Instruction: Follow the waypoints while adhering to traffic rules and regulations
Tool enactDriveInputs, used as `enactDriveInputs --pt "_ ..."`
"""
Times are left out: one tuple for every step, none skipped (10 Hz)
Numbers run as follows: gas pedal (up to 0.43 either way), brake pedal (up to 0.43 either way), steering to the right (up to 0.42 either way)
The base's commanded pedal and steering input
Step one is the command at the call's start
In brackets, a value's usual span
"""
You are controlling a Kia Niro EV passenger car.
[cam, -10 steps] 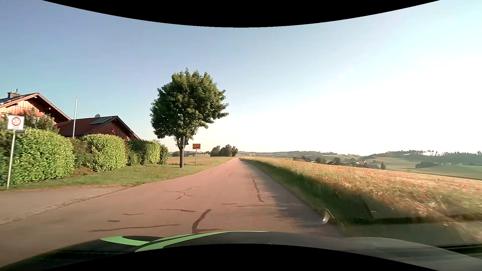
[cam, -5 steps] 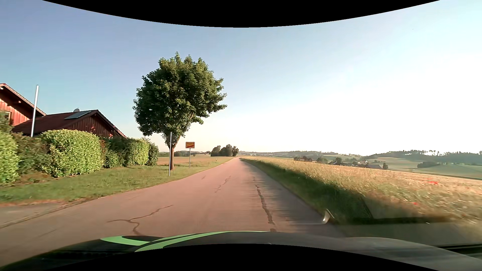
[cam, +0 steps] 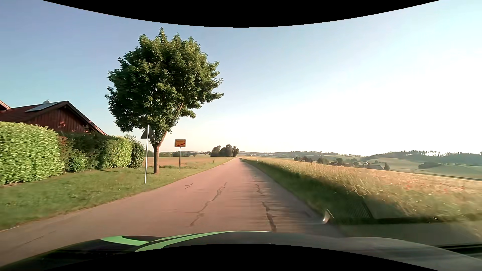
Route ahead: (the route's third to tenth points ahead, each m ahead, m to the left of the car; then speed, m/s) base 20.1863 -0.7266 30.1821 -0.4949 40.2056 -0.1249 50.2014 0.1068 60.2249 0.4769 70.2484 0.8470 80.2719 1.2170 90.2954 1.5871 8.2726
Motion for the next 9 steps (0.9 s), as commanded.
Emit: enactDriveInputs --pt "0.26 0.0 0.0" --pt "0.26 0.0 0.0" --pt "0.26 0.0 0.0" --pt "0.26 0.0 0.0" --pt "0.28 0.0 0.0" --pt "0.299 0.0 0.0" --pt "0.311 0.0 0.0" --pt "0.319 0.0 -0.001" --pt "0.319 0.0 -0.001"
